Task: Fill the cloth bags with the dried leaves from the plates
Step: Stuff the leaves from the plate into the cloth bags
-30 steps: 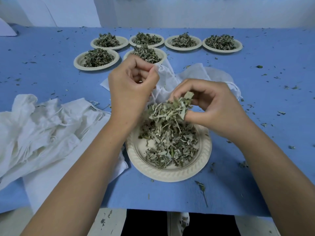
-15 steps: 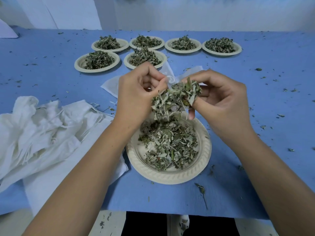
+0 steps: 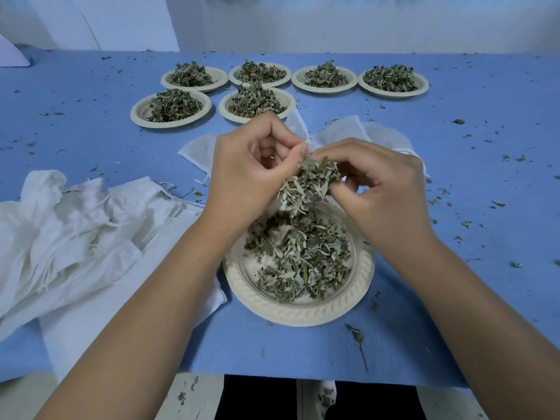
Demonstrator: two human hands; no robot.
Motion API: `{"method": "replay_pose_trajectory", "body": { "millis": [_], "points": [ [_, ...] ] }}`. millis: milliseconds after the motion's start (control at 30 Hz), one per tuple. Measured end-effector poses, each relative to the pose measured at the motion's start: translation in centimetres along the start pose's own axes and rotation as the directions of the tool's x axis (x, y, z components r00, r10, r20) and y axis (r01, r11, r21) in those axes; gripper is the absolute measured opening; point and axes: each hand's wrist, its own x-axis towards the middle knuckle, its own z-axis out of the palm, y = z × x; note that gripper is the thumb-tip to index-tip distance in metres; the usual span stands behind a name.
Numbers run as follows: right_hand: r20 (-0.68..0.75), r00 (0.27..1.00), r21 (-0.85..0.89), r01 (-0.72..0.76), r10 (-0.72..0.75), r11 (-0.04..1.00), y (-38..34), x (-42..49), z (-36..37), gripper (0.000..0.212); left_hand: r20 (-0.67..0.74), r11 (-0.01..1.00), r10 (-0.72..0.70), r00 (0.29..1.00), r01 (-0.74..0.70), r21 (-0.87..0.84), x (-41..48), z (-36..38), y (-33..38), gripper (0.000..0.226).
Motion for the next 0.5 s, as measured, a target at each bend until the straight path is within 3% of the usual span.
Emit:
{"method": "replay_pose_trajectory", "body": {
  "millis": [200, 367, 500],
  "points": [
    [0.017, 0.999, -0.166, 0.047, -0.045, 0.985, 0.39, 0.31, -0.08, 0.027, 0.036, 0.998, 0.037, 0.999, -0.039, 0.045, -0.42, 0.42, 0.25, 0.013],
    [-0.002, 0.994, 0.056, -0.105, 0.106, 0.993, -0.02, 0.32, -0.7, 0.023, -0.009, 0.998, 0.038, 0.999, -0.038, 0.056, -0.25, 0.28, 0.18, 0.01],
    [0.063, 0.998, 0.025, 0.007, -0.008, 1.0, 0.0, 0.55, -0.82, 0.011, -0.045, 0.999, 0.037, 0.998, -0.036, 0.037, -0.05, -0.04, 0.14, 0.011]
  ]
}}
